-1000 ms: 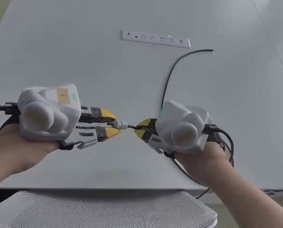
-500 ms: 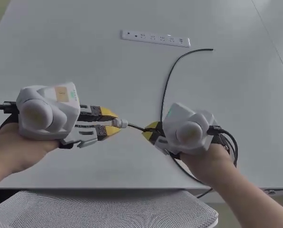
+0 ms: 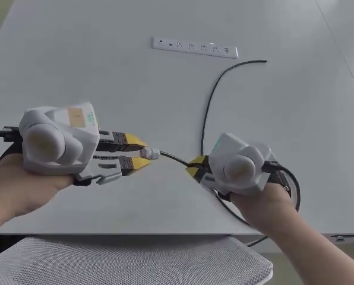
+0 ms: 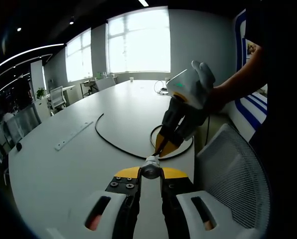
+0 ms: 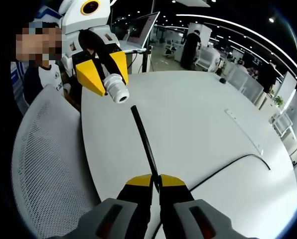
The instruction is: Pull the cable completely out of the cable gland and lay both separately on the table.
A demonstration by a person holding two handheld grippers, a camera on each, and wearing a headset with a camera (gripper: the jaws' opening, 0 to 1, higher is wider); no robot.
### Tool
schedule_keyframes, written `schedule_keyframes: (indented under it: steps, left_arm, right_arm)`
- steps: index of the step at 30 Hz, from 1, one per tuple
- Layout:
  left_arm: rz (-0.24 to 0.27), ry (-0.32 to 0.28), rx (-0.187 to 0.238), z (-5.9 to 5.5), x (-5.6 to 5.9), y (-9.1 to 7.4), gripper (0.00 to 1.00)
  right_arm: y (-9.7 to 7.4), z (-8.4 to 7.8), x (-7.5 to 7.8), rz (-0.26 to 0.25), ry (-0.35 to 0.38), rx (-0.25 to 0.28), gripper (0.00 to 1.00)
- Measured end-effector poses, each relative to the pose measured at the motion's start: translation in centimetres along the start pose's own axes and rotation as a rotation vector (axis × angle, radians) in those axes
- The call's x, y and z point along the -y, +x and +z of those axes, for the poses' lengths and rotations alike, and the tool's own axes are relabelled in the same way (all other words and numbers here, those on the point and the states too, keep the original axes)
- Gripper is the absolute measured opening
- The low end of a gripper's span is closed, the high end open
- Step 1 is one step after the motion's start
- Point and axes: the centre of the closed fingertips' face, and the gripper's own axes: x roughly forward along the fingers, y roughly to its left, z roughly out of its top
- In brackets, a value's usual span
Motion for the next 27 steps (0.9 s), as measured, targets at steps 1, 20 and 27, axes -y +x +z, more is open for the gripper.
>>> schedule_keyframes:
  steps: [1, 20, 27]
  left_arm:
    - [-0.001, -0.001, 0.0, 0.0, 0.1, 0.0, 0.15]
    - [0.012, -0.011, 0.003, -0.9, 0.4, 0.4, 0.15]
    - [0.031, -0.043, 0.013, -1.9, -0.2, 0.3, 0.16]
  right_arm:
    - [-0.1, 0.0, 0.0, -0.001, 0.002, 0.002, 0.0]
    - [0.7, 2.9, 1.4, -0.004, -0.024, 0.009, 0.0]
    - [2.2, 5.4, 2.2, 0.018, -0.039, 0.023, 0.0]
